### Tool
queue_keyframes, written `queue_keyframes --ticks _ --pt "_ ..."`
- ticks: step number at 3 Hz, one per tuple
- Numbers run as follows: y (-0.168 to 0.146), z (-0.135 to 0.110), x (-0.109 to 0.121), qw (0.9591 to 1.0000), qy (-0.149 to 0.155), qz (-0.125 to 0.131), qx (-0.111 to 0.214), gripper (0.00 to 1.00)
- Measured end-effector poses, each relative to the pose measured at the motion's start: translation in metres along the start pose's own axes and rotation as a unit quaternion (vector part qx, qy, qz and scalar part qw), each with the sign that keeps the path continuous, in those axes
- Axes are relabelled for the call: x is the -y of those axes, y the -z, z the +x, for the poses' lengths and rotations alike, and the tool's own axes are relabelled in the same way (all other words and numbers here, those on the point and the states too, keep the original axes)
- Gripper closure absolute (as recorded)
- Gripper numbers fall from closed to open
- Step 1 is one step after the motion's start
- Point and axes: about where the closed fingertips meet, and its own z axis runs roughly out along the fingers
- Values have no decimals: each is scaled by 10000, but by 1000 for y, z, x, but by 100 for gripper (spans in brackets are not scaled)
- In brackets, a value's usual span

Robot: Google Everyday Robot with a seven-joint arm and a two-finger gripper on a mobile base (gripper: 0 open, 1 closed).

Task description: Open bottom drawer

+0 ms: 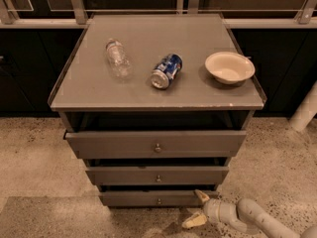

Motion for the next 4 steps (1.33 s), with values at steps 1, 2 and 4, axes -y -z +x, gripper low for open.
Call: queue_keyframes --ticks 1,2,4 --pt "-1 -1 2 10000 9 6 2 0" --pt "-13 4 9 9999 146 -21 7 0" --pt "-16 2 14 9998 191 16 29 0"
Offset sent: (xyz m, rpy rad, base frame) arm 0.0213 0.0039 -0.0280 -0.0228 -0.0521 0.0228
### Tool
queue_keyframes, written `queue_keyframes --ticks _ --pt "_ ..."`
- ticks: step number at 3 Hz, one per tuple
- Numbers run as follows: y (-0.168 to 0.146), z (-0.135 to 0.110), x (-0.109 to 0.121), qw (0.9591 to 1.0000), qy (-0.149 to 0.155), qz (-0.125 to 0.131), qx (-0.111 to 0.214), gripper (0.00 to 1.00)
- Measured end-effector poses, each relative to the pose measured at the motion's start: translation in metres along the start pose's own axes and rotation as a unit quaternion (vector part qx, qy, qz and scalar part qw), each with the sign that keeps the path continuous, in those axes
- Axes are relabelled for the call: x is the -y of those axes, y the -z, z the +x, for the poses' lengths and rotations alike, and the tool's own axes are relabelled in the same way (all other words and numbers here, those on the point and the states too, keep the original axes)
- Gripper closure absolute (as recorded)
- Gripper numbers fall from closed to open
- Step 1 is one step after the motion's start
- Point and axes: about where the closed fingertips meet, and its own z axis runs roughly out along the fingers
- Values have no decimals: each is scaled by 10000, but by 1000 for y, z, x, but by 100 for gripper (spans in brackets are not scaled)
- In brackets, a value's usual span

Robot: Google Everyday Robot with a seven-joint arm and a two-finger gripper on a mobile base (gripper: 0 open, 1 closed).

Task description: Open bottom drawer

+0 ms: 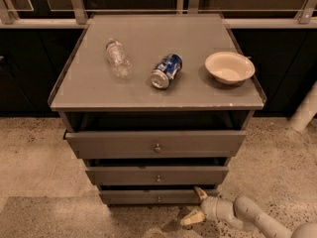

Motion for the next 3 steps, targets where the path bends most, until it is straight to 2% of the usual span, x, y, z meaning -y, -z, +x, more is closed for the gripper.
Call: queue_keyframes --ticks 2,3 --pt "-2 -25 39 9973 522 455 240 0" --pt "-2 -25 40 9972 536 463 245 0"
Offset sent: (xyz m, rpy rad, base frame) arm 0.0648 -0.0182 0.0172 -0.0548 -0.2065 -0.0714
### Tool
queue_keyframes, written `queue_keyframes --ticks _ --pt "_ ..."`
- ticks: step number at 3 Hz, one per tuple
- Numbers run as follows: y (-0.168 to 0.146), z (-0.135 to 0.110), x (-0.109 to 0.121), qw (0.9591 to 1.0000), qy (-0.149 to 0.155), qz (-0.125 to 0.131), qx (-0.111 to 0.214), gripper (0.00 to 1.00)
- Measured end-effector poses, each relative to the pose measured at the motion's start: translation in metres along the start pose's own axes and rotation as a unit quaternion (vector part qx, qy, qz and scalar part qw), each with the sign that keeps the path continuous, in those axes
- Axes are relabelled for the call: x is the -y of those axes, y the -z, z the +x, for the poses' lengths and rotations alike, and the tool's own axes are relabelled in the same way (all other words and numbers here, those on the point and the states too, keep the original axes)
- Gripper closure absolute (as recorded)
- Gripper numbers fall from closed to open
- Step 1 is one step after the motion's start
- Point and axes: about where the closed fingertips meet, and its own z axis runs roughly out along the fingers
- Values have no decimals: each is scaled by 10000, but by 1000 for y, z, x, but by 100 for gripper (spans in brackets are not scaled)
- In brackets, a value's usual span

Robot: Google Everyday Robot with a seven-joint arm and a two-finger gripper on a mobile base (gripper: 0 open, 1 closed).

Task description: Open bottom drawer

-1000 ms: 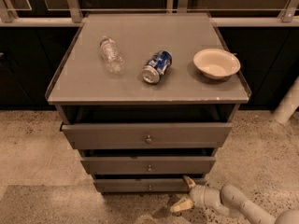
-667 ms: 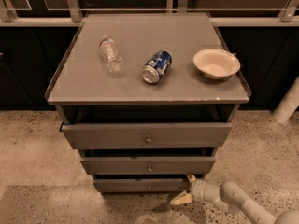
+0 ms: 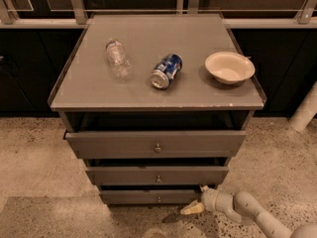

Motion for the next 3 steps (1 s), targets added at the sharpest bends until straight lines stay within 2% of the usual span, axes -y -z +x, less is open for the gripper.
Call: queue_keyframes --ticks 1,2,3 --pt "-11 10 -7 9997 -104 -165 -111 0" --pt "-27 26 -8 9977 -42 -436 -514 0" --pt "-27 26 -8 9977 -42 -436 -514 0"
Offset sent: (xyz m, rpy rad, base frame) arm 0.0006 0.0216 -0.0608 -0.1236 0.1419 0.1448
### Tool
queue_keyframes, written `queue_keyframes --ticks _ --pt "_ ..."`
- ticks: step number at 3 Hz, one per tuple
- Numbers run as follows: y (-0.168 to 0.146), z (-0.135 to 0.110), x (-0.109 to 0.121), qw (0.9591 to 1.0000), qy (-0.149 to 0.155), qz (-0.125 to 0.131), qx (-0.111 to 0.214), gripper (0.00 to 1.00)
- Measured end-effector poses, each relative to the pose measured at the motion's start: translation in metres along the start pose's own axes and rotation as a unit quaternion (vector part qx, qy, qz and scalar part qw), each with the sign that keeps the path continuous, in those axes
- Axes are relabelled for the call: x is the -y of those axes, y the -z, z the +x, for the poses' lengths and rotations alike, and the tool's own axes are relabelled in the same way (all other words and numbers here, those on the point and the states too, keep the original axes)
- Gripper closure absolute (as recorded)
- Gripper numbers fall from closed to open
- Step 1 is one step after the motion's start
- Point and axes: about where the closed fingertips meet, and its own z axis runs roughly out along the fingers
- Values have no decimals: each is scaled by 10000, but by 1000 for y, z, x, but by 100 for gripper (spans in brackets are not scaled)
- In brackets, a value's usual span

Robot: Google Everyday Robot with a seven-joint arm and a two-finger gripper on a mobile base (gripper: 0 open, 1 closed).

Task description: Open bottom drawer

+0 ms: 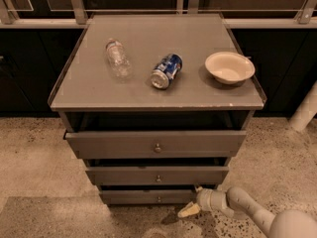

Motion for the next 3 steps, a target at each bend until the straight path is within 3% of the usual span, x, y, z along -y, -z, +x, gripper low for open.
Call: queue_keyframes --ticks 1,3 --pt "0 4 -8 9993 -129 -319 -170 0" --pt "1 -2 -7 9986 -265 -418 -205 0"
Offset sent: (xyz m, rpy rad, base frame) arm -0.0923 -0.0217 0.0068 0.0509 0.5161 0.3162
